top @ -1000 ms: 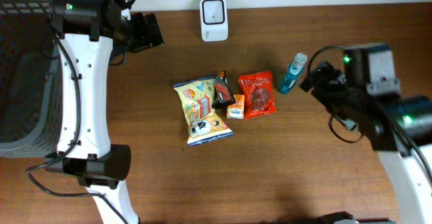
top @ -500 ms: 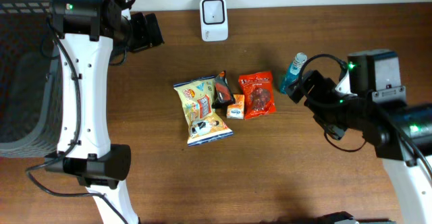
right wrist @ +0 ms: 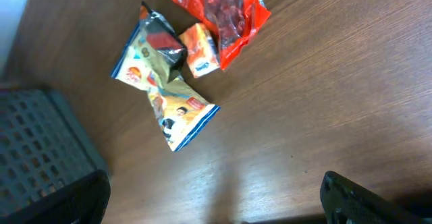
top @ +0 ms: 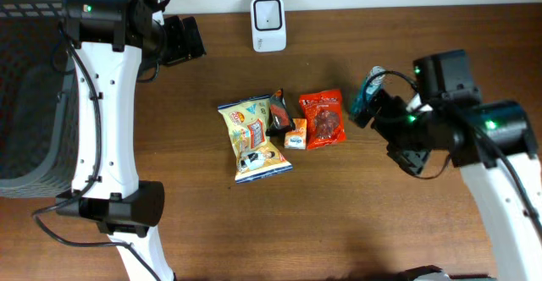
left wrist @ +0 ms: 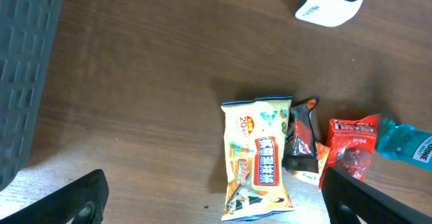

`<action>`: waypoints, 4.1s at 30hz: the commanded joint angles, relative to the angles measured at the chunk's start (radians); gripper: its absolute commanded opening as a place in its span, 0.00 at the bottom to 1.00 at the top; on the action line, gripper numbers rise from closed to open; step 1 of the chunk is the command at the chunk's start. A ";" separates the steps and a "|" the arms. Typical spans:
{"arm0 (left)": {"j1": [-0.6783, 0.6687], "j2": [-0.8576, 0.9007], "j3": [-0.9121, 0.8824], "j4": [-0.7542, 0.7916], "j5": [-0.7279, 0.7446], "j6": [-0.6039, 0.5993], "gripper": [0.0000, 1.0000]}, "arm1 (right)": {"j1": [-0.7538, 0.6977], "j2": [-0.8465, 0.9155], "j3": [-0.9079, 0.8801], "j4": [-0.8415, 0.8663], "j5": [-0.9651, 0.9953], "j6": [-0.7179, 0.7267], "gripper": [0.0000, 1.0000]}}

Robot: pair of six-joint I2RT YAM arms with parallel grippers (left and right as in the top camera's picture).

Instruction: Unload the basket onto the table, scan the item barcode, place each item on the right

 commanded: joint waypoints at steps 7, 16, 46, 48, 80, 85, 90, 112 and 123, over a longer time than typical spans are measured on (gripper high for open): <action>0.006 -0.024 0.002 -0.001 0.004 0.013 0.99 | 0.006 -0.393 0.015 0.024 0.019 -0.002 0.99; 0.006 -0.024 0.002 -0.001 0.004 0.013 0.99 | 0.006 -0.349 0.015 0.055 0.019 -0.002 0.98; 0.006 -0.024 0.002 -0.001 0.004 0.013 0.99 | 0.008 -0.012 0.015 0.024 -0.167 -0.022 0.98; 0.006 -0.024 0.002 -0.001 0.004 0.013 0.99 | 0.008 -0.090 0.015 0.024 -0.114 -0.022 0.98; 0.006 -0.024 0.002 -0.001 0.004 0.013 0.99 | 0.006 0.454 0.006 0.544 0.581 -0.122 0.66; 0.006 -0.024 0.002 -0.001 0.004 0.013 0.99 | 0.005 0.512 0.006 0.576 0.536 -0.188 0.64; 0.006 -0.024 0.002 -0.001 0.004 0.013 0.99 | 0.005 0.512 0.006 0.605 0.536 -0.375 0.35; 0.006 -0.024 0.002 -0.001 0.004 0.013 0.99 | -0.212 0.508 0.143 0.404 0.020 -0.979 0.99; 0.006 -0.024 0.002 -0.001 0.004 0.013 0.99 | -0.051 0.497 0.283 0.037 0.411 0.026 0.99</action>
